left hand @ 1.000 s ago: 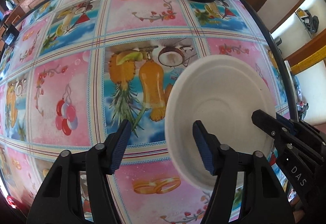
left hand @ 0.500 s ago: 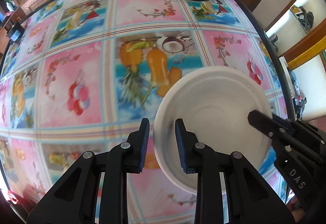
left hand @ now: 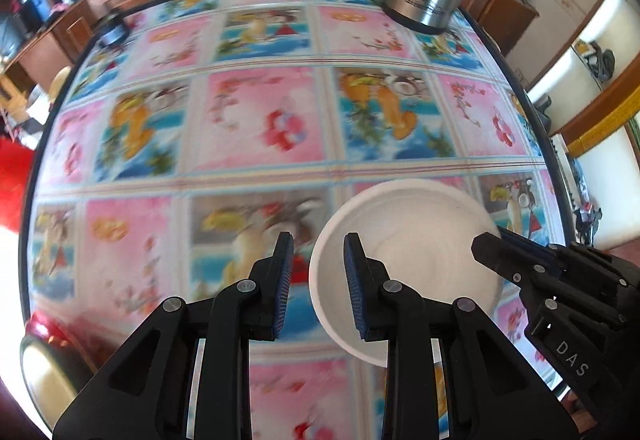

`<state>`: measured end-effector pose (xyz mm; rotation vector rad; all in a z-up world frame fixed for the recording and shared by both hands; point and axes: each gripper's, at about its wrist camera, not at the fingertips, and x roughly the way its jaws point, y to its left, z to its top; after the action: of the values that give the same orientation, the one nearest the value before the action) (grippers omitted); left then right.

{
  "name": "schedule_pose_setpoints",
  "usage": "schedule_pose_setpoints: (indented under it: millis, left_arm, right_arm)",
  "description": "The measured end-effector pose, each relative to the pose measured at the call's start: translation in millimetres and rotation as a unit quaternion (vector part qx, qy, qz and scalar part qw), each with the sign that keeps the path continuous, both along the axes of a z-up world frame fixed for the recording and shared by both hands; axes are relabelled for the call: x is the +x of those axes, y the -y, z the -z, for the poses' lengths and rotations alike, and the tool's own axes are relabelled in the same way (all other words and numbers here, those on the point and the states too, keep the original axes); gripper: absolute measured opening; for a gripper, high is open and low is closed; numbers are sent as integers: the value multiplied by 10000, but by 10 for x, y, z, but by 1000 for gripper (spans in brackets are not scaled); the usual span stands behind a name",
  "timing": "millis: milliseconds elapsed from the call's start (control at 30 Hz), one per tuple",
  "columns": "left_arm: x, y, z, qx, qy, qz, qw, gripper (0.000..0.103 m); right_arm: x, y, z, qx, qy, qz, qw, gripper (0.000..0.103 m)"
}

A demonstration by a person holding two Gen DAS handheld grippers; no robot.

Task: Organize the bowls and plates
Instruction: 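Lift the small white bowl with both grippers and carry it over the stack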

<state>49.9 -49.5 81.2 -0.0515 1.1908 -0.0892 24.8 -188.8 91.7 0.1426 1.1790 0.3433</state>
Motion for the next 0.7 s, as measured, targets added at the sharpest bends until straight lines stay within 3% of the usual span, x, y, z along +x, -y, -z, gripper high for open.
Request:
schedule_pose_setpoints:
  millis: [367, 700]
  left_arm:
    - [-379, -545, 180, -112, -309, -339, 9989, 25]
    - [-408, -578, 233, -318, -346, -386, 9981, 25]
  right_arm:
    - [-207, -492, 80, -155, -155, -367, 9991, 7]
    - [-247, -277, 199, -105, -275, 13, 9996, 10]
